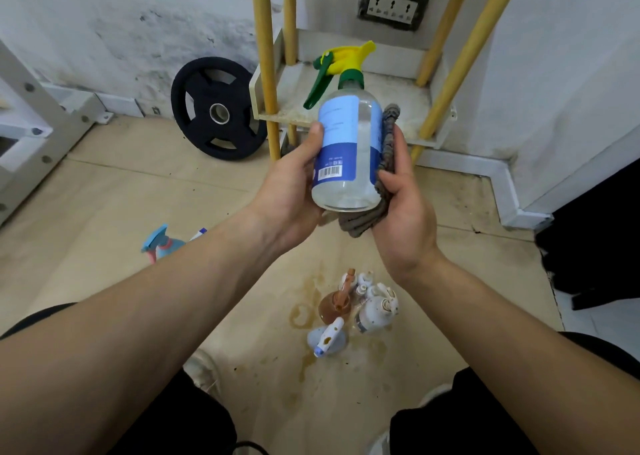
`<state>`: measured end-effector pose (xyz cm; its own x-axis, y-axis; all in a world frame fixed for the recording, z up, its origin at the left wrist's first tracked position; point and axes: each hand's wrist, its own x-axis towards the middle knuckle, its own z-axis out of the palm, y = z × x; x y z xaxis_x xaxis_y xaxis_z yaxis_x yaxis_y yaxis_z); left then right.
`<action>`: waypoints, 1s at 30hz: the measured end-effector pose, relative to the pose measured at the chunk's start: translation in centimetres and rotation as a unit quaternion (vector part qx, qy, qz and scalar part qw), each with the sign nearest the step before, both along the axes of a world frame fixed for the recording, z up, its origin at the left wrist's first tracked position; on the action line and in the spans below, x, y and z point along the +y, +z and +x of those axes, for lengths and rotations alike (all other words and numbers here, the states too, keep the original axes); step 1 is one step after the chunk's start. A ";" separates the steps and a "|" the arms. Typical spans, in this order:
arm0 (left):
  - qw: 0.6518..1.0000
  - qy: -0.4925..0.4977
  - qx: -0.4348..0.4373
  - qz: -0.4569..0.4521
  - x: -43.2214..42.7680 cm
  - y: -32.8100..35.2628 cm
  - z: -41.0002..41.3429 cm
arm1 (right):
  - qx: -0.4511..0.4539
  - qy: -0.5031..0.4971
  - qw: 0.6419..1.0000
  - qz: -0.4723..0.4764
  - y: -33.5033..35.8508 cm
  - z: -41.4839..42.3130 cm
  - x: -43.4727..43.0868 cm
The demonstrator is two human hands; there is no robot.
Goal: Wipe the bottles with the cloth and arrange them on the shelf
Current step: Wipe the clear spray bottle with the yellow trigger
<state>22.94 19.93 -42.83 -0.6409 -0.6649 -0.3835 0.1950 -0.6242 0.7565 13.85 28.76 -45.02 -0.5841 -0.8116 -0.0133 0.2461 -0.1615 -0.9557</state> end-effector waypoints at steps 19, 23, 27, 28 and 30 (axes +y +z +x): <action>0.969 0.019 -0.110 -0.221 0.8 -1.1 -1.4 | 0.215 0.014 0.976 0.039 -1.3 -0.2 -0.2; 0.993 0.037 -0.059 -0.100 0.2 -0.5 -1.1 | 0.116 0.007 0.993 -0.004 -1.0 -0.4 -0.4; 0.996 0.033 -0.044 -0.065 -0.2 -0.2 -0.2 | 0.049 -0.003 0.998 -0.039 -0.3 -0.7 -0.3; 0.999 0.016 -0.028 -0.043 -0.1 -0.2 -0.2 | 0.049 -0.002 0.998 -0.042 -0.2 -0.6 -0.3; 0.999 -0.025 0.019 0.022 0.3 -0.3 -0.1 | 0.042 0.002 0.998 -0.050 0.1 -0.3 -0.4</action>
